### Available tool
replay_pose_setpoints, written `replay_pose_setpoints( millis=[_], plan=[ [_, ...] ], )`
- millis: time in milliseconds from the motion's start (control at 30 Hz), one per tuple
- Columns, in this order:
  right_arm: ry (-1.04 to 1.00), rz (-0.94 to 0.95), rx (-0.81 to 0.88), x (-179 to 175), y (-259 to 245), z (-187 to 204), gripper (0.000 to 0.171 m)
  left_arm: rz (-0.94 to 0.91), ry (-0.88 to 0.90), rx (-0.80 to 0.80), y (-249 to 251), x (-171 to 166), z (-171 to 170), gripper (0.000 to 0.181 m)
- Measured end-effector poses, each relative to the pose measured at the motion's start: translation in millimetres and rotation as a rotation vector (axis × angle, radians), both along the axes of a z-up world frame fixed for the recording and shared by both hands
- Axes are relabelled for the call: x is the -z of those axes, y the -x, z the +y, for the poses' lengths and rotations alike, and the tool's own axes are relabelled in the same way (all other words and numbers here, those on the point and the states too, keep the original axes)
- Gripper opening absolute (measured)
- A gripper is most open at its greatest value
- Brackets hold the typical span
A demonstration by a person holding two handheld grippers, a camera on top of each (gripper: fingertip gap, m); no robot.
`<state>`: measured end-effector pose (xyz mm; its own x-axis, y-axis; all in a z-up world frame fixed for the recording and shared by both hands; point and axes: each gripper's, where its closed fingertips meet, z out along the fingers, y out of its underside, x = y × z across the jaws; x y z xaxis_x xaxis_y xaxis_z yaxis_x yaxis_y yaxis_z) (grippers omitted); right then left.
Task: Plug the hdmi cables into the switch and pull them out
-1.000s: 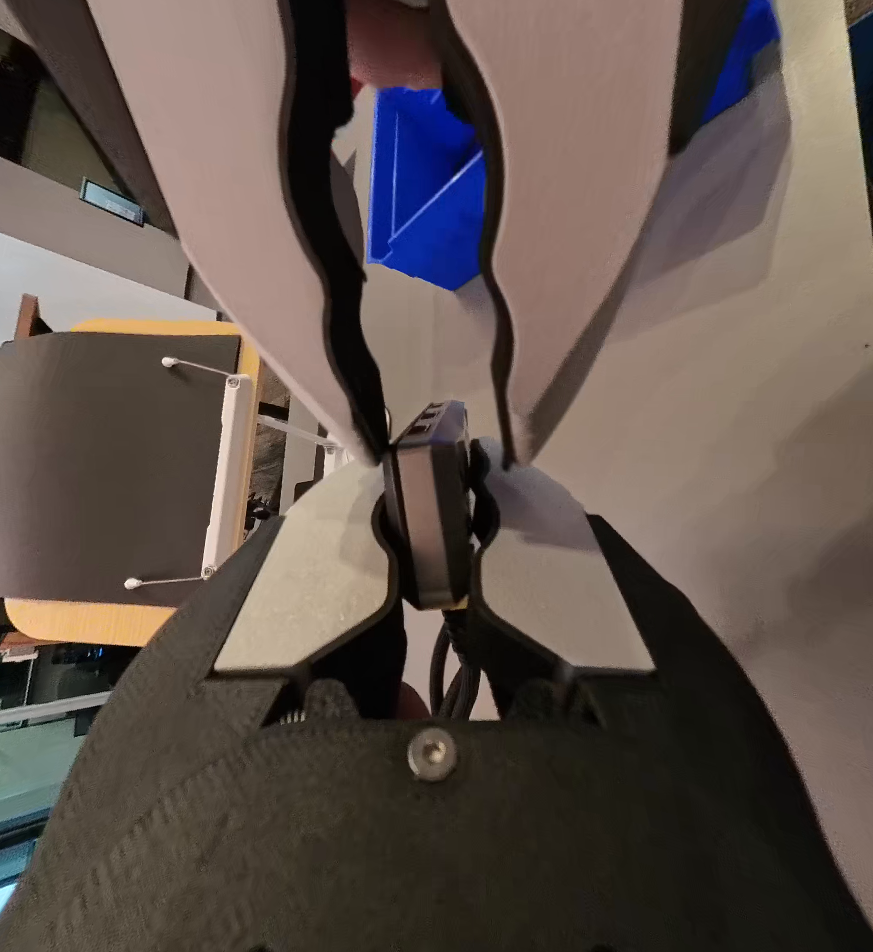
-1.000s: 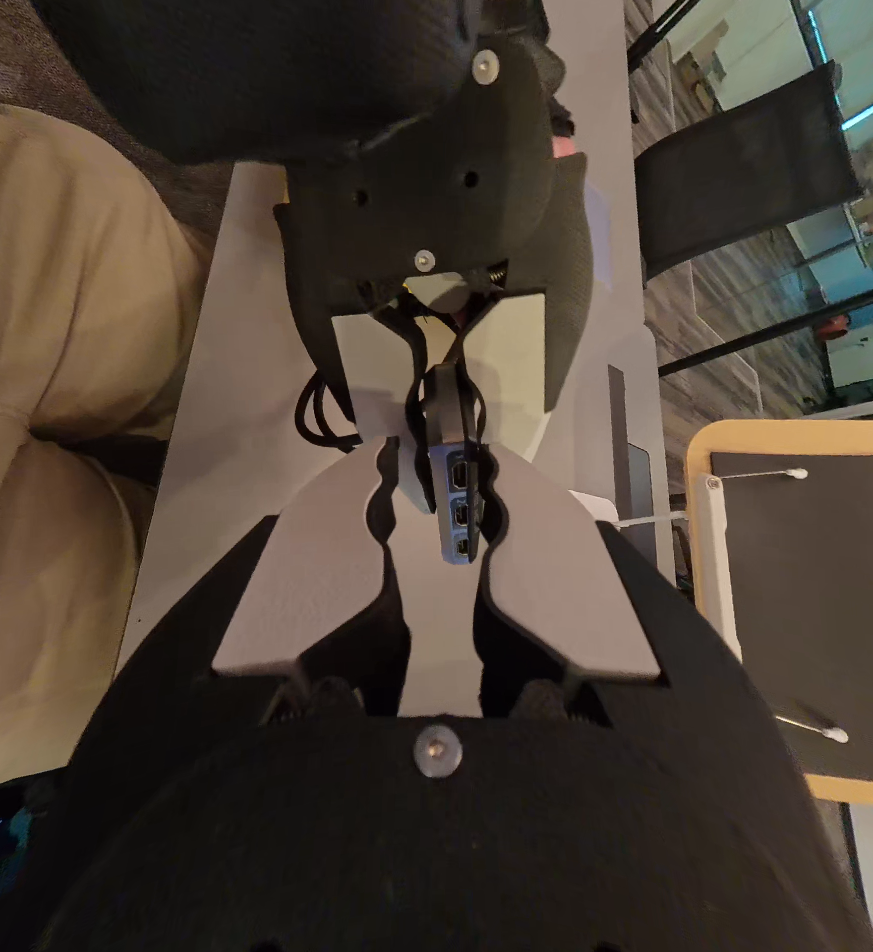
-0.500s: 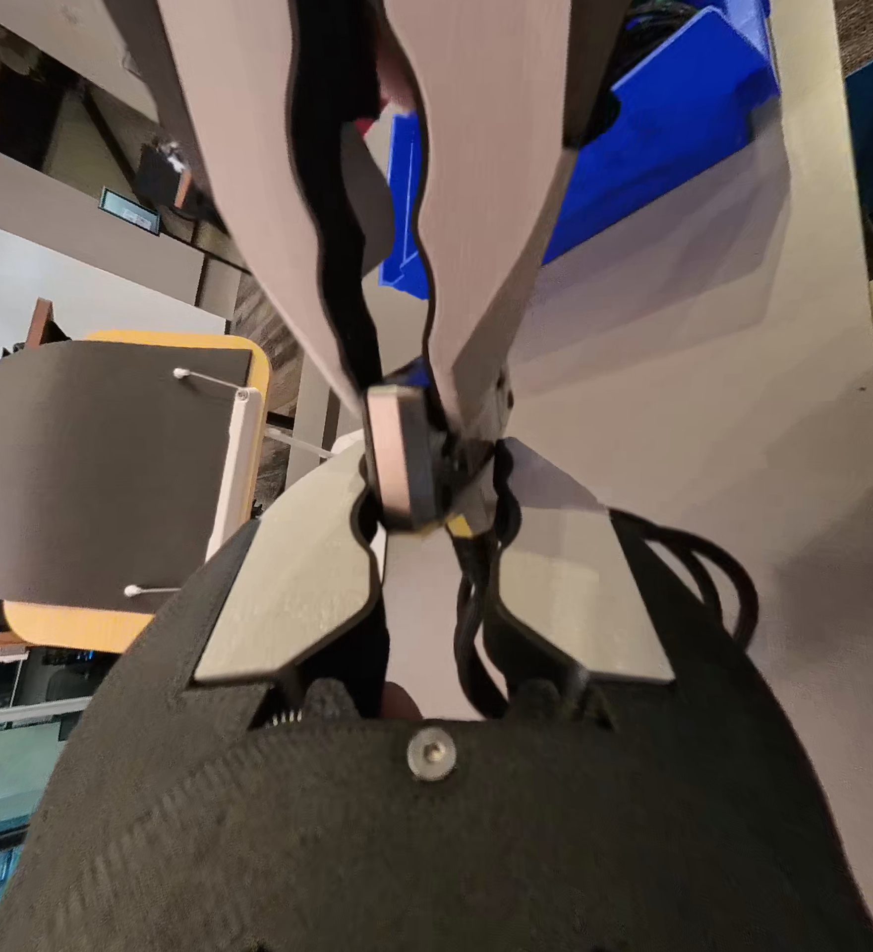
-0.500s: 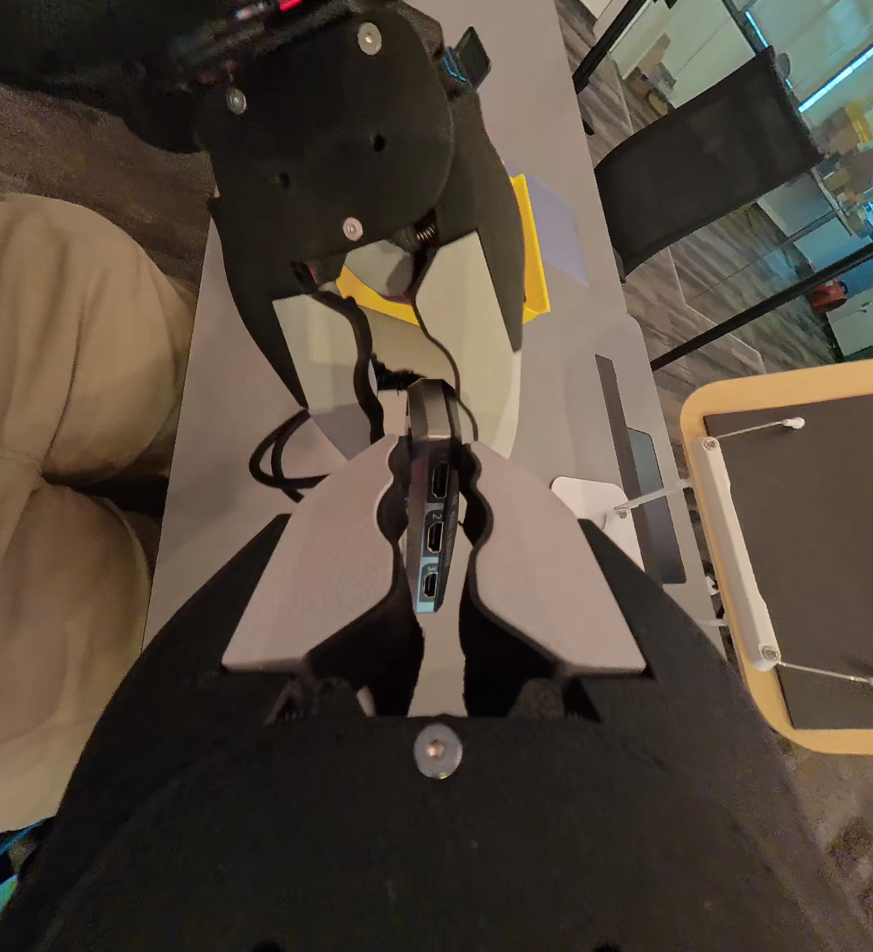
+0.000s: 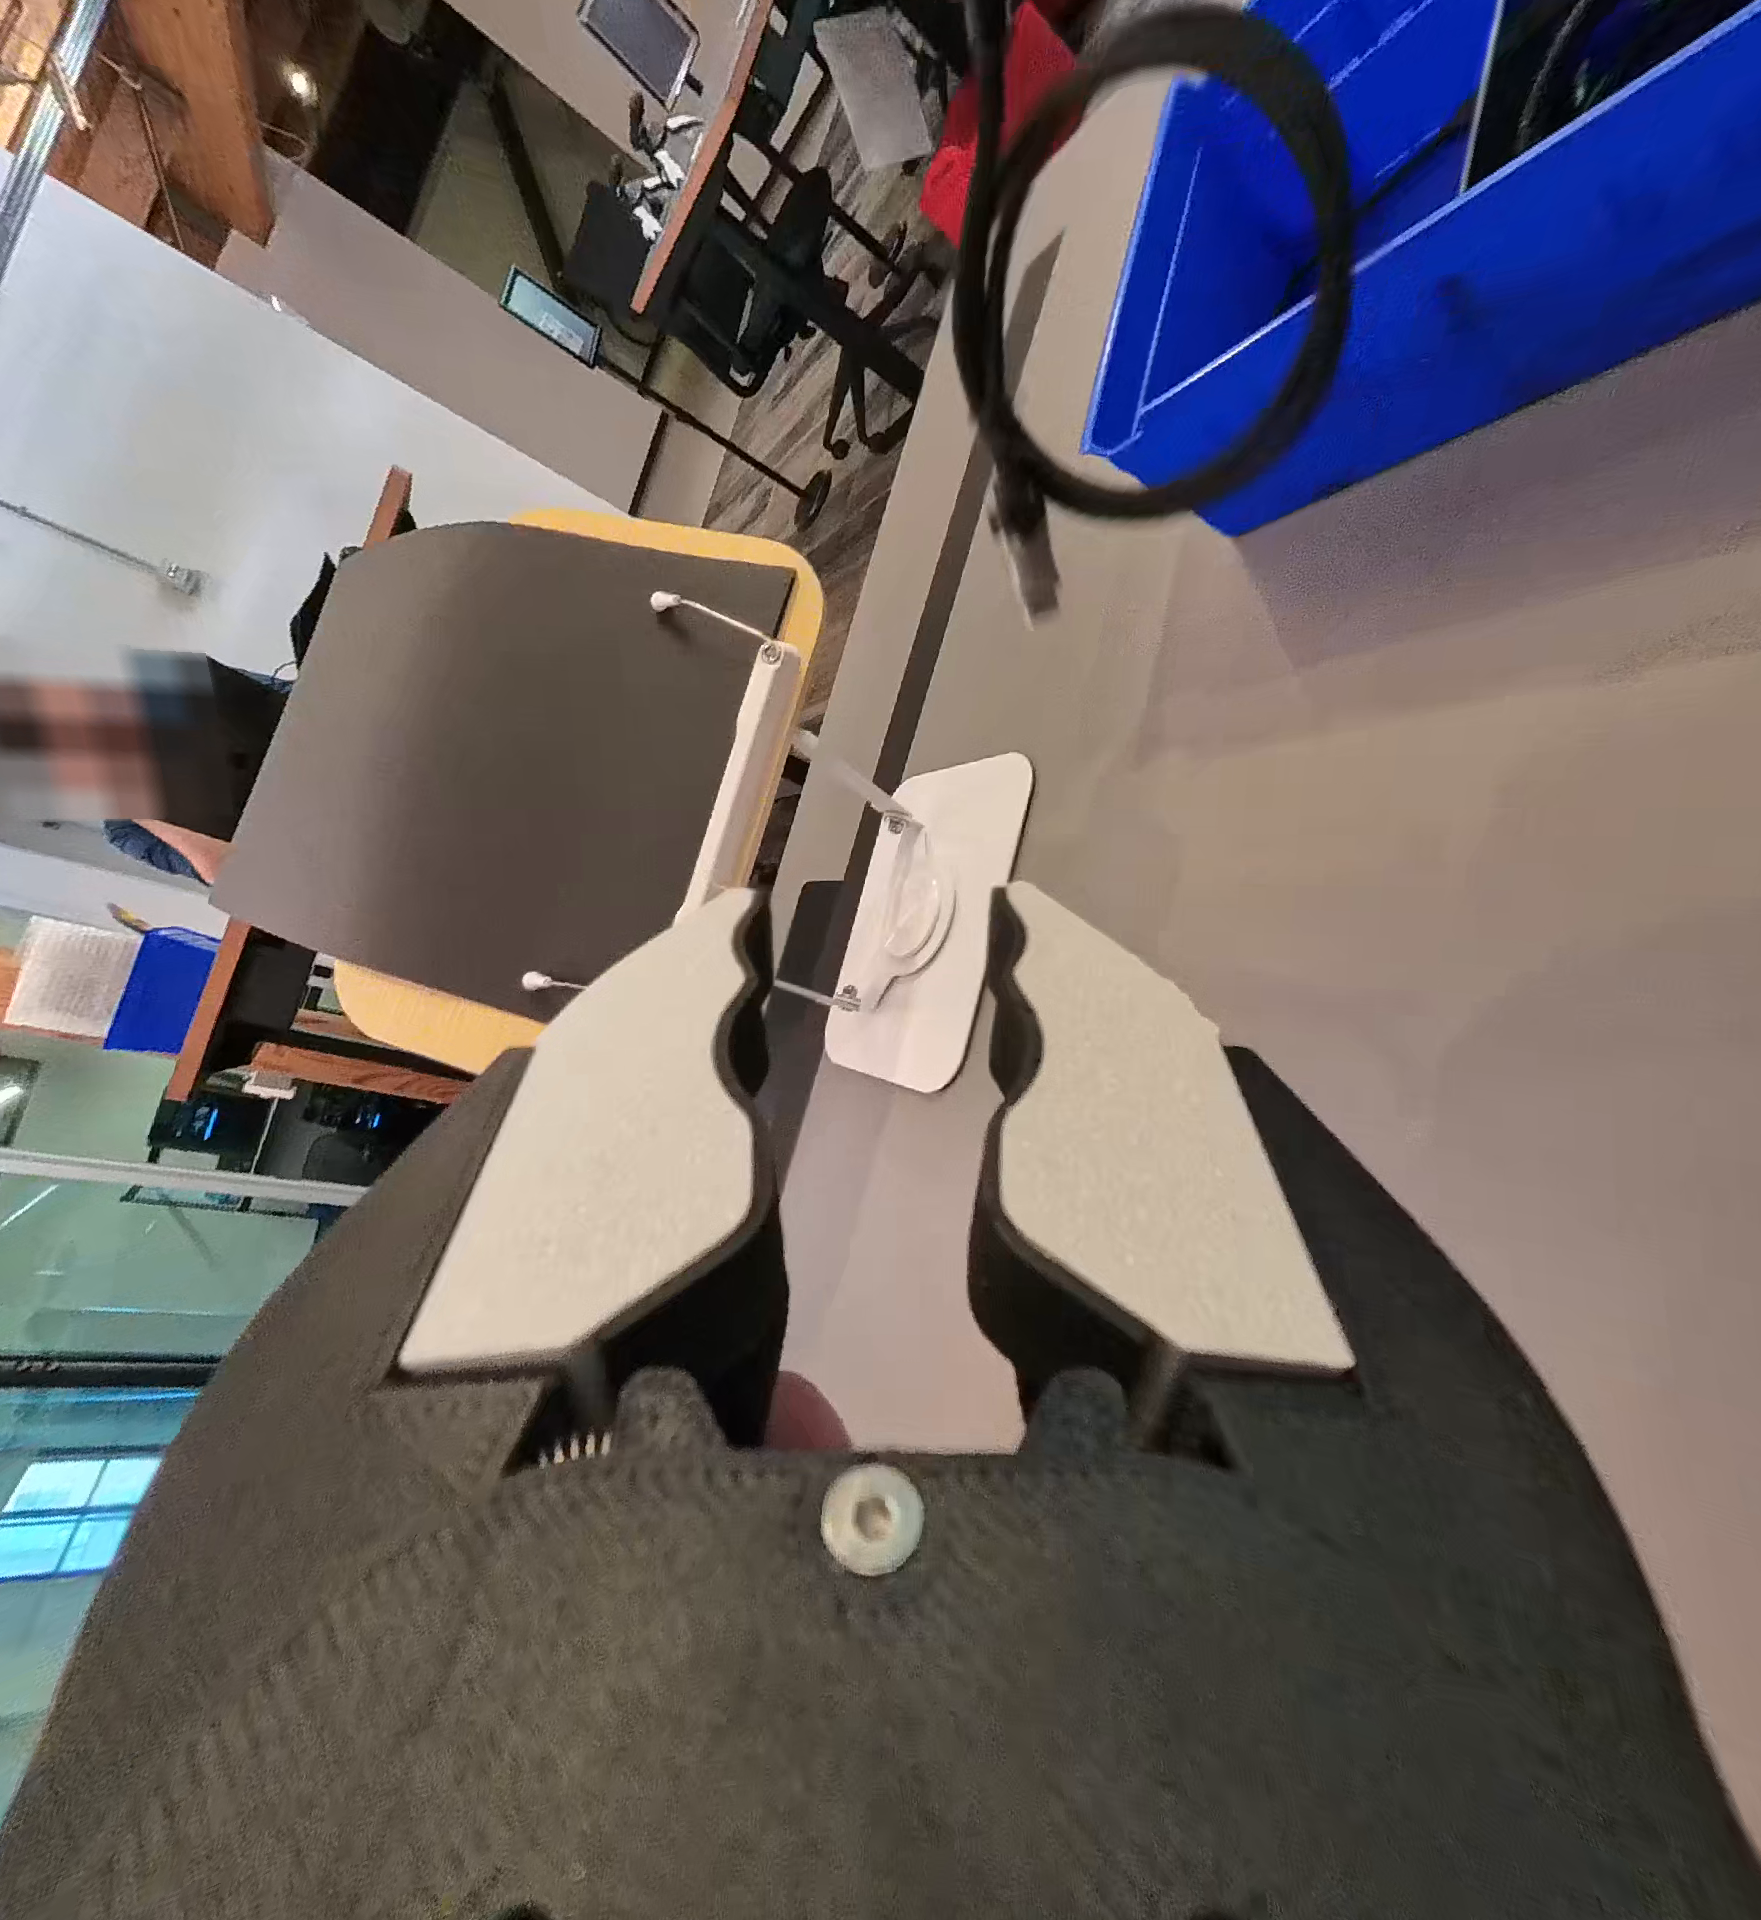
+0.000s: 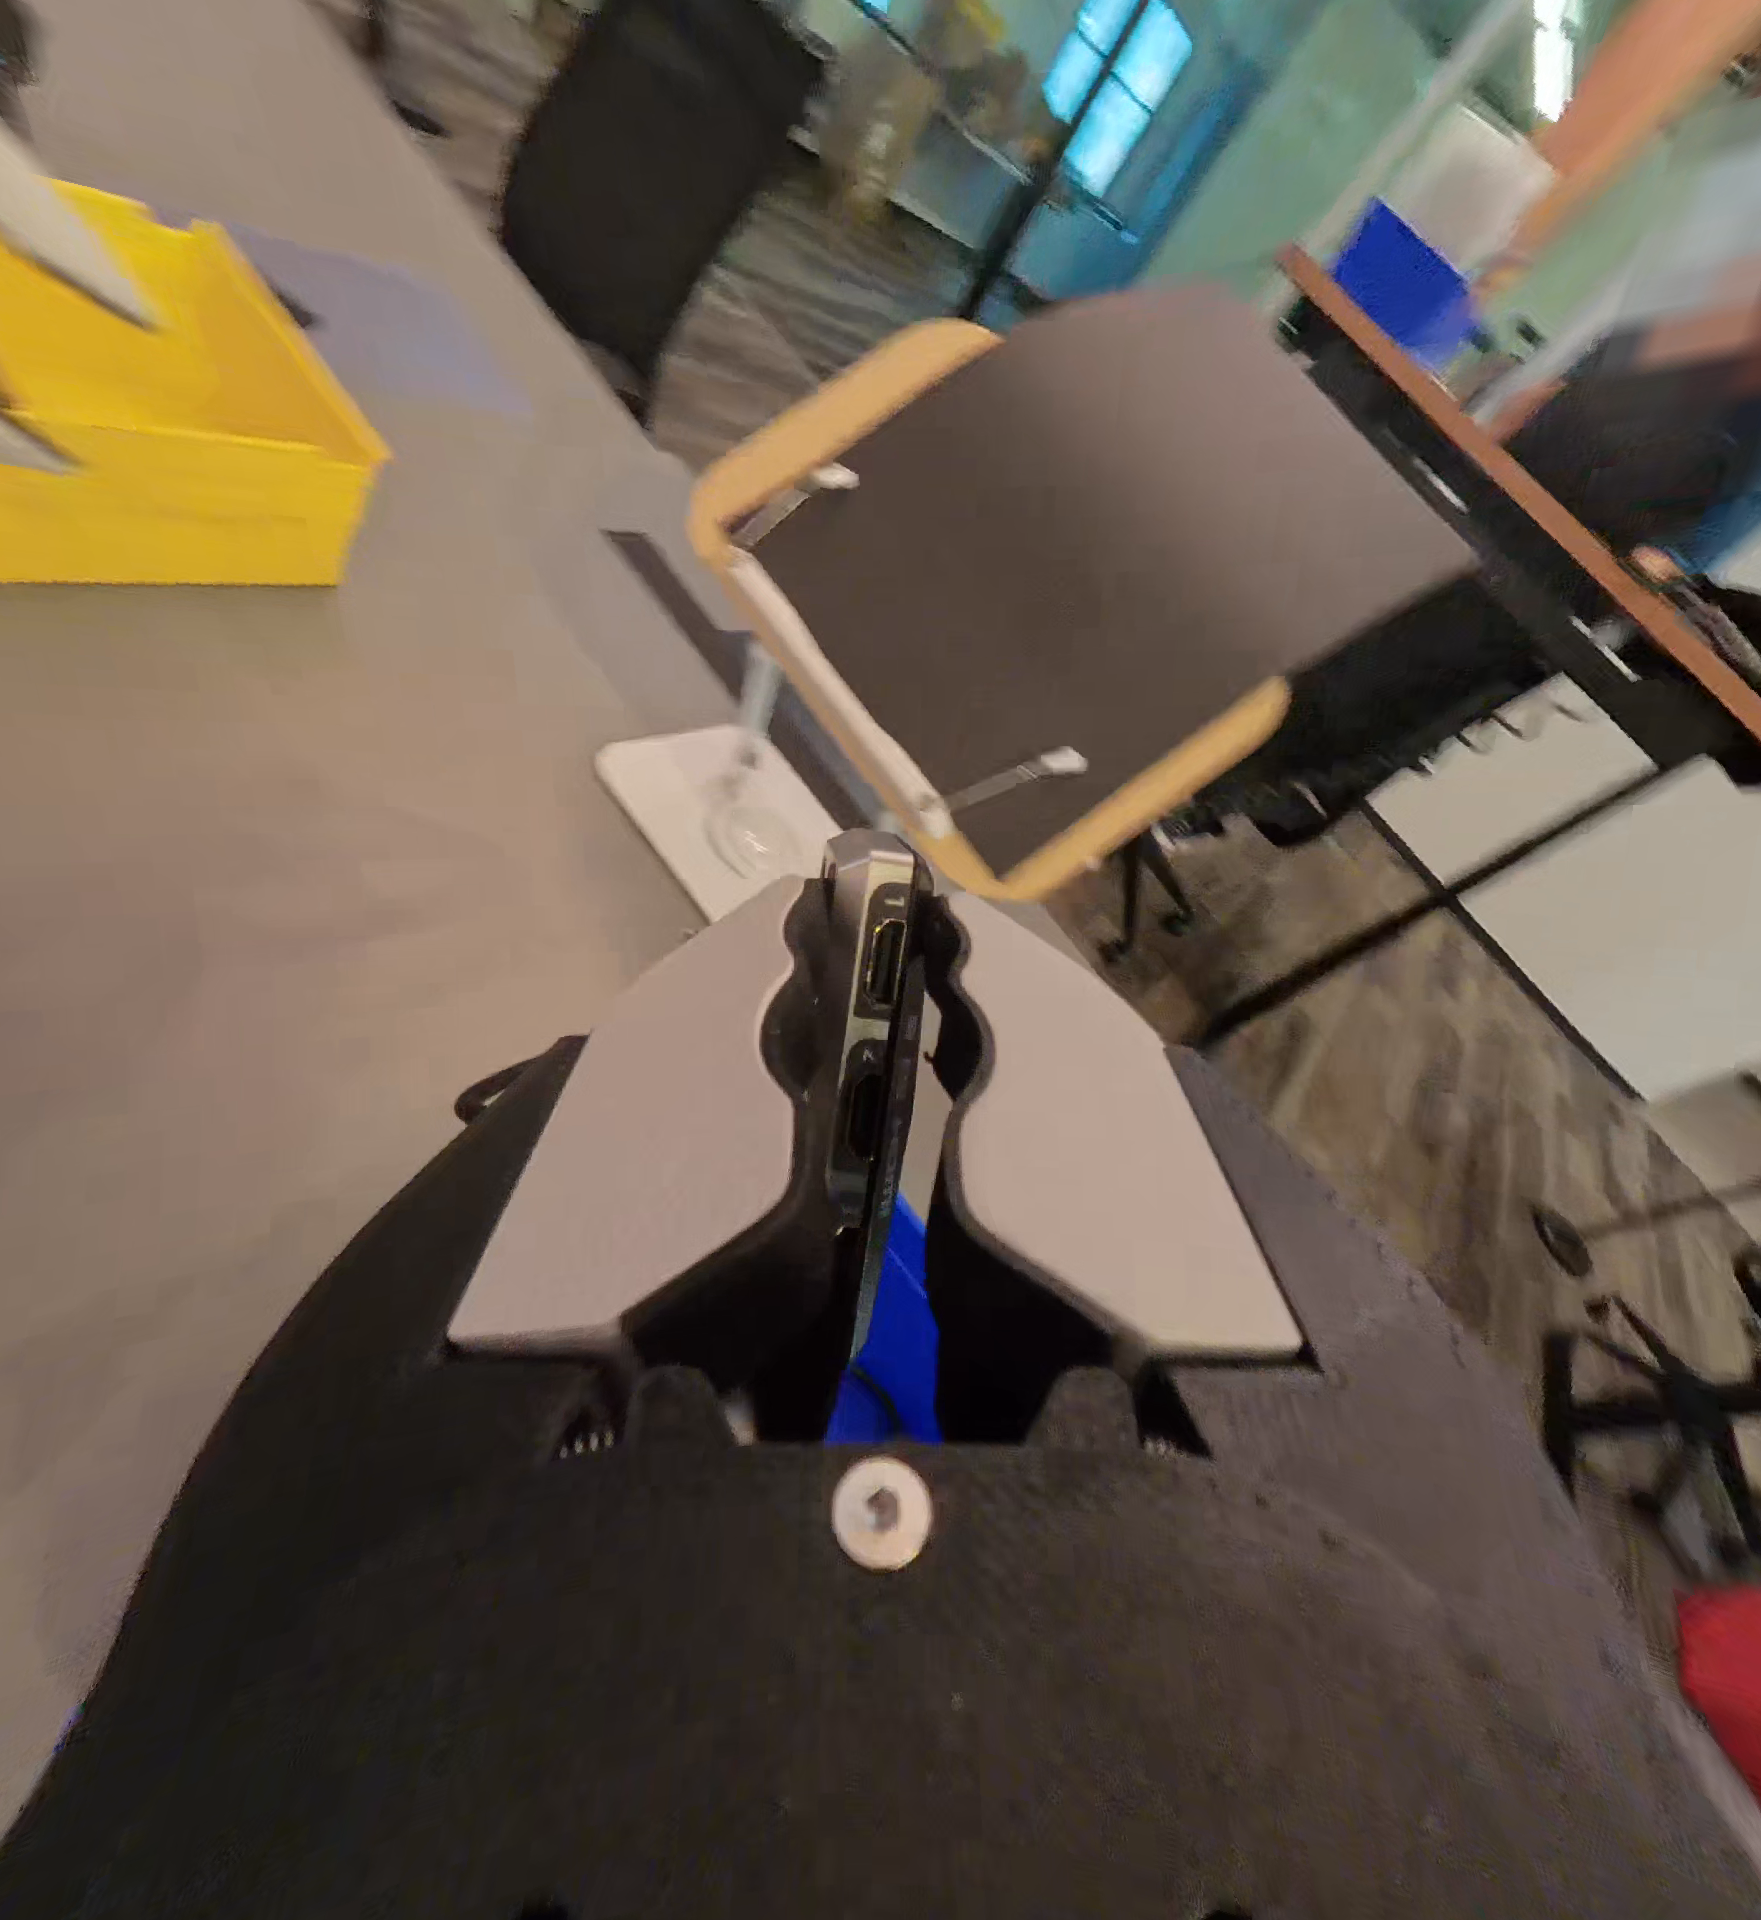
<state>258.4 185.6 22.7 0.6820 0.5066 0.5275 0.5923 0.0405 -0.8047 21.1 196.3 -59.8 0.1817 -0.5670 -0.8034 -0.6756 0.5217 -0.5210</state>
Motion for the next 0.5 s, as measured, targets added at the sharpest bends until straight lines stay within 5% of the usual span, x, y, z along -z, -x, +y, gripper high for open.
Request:
replay_pose_setpoints(
  millis=[100, 233, 500],
  plan=[
    [0.004, 0.061, 0.123, -2.9, -60.0, 9.4, 0.015, -0.001, 0.003, -0.003, 0.6, -0.5, 1.1, 0.039],
    [0.12, 0.144, 0.207, 38.0, -117.7, 24.5, 0.018, 0.026, 0.006, -0.006, -2.0, 6.8, 1.4, 0.038],
    [0.366, 0.072, 0.287, 134.3, -151.8, 39.1, 0.017, 0.084, 0.019, 0.01, -9.6, 24.7, -0.5, 0.038]
  ],
)
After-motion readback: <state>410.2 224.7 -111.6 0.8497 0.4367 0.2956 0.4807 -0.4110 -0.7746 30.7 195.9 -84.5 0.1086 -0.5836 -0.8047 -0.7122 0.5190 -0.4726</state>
